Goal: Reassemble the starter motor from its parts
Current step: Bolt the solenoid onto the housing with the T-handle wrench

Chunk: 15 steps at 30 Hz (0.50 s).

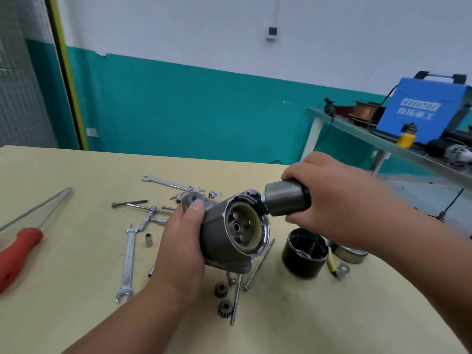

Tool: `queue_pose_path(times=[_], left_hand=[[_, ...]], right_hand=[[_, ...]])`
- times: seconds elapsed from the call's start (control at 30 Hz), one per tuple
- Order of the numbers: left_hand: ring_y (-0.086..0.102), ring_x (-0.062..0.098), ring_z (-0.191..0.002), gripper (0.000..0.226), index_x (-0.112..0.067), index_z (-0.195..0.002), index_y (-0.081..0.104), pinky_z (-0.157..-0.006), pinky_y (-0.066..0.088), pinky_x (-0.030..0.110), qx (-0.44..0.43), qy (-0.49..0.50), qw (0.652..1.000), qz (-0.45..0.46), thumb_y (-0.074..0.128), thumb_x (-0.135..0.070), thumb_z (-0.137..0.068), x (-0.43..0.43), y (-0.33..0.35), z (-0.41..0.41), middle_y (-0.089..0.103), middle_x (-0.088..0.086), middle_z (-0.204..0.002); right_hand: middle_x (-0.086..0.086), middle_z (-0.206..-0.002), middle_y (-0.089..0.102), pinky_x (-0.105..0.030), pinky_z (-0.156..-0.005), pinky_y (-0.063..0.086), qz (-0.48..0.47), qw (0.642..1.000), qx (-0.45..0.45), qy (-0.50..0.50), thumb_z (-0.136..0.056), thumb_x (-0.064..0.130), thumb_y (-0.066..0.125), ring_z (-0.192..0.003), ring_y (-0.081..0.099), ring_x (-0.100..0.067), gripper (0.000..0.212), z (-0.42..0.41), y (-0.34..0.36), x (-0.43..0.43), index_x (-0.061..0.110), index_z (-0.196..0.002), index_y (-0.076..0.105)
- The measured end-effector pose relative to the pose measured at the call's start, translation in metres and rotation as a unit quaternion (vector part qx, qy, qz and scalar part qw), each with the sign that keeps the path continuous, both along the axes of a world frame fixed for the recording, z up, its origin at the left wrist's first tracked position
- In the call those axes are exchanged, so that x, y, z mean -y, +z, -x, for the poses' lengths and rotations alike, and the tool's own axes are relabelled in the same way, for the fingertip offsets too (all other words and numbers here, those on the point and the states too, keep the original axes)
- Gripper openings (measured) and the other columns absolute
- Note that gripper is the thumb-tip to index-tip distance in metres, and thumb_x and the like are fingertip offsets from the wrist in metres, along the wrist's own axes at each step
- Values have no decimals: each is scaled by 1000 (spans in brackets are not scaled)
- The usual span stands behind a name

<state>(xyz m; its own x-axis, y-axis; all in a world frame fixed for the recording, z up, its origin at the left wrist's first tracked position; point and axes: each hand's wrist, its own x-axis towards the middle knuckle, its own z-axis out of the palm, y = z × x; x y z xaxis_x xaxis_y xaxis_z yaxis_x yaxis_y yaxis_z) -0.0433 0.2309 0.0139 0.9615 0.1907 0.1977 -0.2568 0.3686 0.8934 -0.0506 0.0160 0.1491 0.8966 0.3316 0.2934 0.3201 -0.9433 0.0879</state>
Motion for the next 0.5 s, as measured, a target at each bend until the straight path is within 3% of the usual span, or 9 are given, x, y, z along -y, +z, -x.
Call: queue_pose_path(times=[0.1,0.33,0.5], left_hand=[[76,8,-71,36,-26,-87,79,-47,56,20,14,-6,1000,9,54,-52,-88,1,3,4,79,-3,-83],[78,14,-76,33,-35,-84,77,-48,58,24,20,-19,1000,-14,48,-51,-91,2,11,10,78,0,-86],[77,10,-74,35,-38,-81,80,-54,59,23,-25,-28,999,22,51,-55,-86,2,14,10,80,-3,-85]], right_hand=[[13,-103,46,-35,-69,53,28,1000,5,11,-79,54,75,-81,55,-13,43,0,3,-6,47,-113,50],[13,-103,44,-40,-74,55,74,995,-4,73,-84,50,73,-83,55,-15,43,4,14,-23,47,-116,45],[20,-111,49,-36,-82,55,33,993,-24,107,-81,49,76,-94,58,-11,53,1,23,-13,54,-120,40]])
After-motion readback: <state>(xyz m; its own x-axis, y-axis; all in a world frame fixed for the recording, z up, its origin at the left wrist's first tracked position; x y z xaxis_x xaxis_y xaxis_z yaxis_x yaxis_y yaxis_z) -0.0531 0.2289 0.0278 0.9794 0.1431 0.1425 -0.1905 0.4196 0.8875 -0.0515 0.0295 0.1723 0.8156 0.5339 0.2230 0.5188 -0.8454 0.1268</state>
